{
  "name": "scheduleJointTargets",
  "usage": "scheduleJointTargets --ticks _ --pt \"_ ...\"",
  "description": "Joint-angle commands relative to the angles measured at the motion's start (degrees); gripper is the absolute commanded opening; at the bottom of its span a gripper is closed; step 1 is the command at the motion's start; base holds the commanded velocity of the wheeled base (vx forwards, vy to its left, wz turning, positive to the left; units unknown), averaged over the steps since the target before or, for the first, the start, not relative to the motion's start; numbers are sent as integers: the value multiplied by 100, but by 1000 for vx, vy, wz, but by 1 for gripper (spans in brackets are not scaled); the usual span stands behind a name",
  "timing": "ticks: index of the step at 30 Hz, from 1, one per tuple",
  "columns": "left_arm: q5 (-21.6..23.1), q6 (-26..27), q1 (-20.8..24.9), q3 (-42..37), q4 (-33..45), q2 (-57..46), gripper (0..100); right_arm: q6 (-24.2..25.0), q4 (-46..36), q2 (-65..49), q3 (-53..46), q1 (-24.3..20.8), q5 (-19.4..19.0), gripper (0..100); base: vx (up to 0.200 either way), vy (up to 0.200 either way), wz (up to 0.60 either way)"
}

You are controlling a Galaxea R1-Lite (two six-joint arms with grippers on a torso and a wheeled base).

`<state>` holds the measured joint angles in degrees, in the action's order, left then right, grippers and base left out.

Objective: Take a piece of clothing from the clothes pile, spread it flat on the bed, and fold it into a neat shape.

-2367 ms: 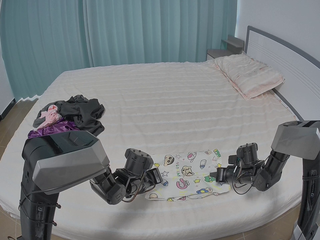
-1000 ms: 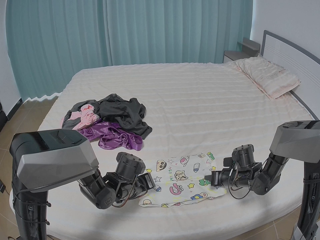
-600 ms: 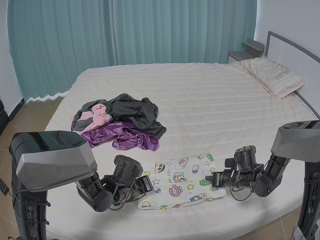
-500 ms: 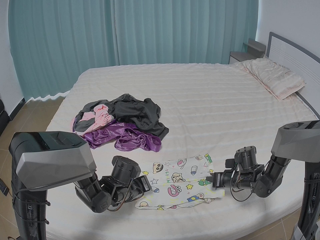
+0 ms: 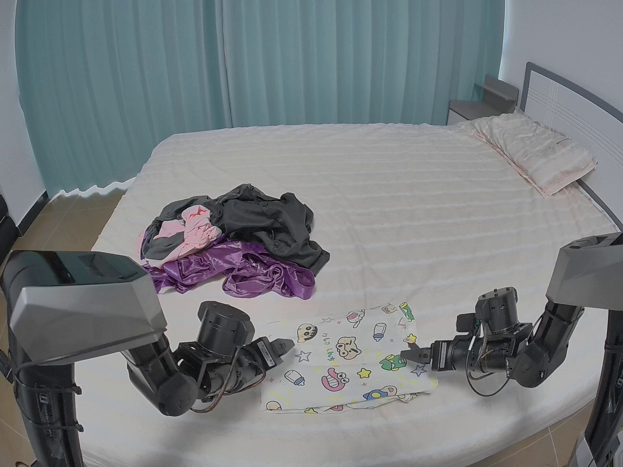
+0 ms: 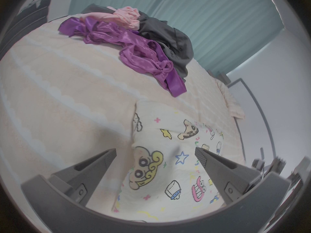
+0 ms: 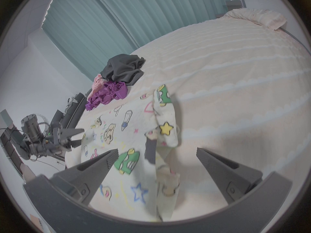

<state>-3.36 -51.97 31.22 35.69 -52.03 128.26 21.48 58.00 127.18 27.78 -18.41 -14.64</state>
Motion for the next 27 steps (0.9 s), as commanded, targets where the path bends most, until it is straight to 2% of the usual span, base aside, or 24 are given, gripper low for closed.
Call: scheduleJointTargets --ticks 1,5,9,10,14,20,27 --pt "319 -472 -310 -476 -106 -741 100 -30 150 -370 -599 4 -311 100 0 0 0" --pt "714 -762 -520 -977 -633 -1048 100 -12 528 -203 -809 -119 -355 100 0 0 0" --pt "723 -859 -652 -1100 -1046 -996 100 -30 721 8 -836 -207 -338 100 0 0 0" --pt "723 -912 -687 -1108 -1116 -1004 100 -30 783 70 -871 -216 -329 0 0 0 0" --pt "723 -999 -705 -1126 -1125 -1101 100 -83 792 52 -1064 -225 -355 0 0 0 0" --pt "723 -1017 -696 -1205 -1125 -1119 100 -557 792 -71 -1354 -93 -346 0 0 0 0" --pt "714 -1017 -679 -1223 -1125 -1119 100 -584 730 -150 -1390 -49 -346 0 0 0 0"
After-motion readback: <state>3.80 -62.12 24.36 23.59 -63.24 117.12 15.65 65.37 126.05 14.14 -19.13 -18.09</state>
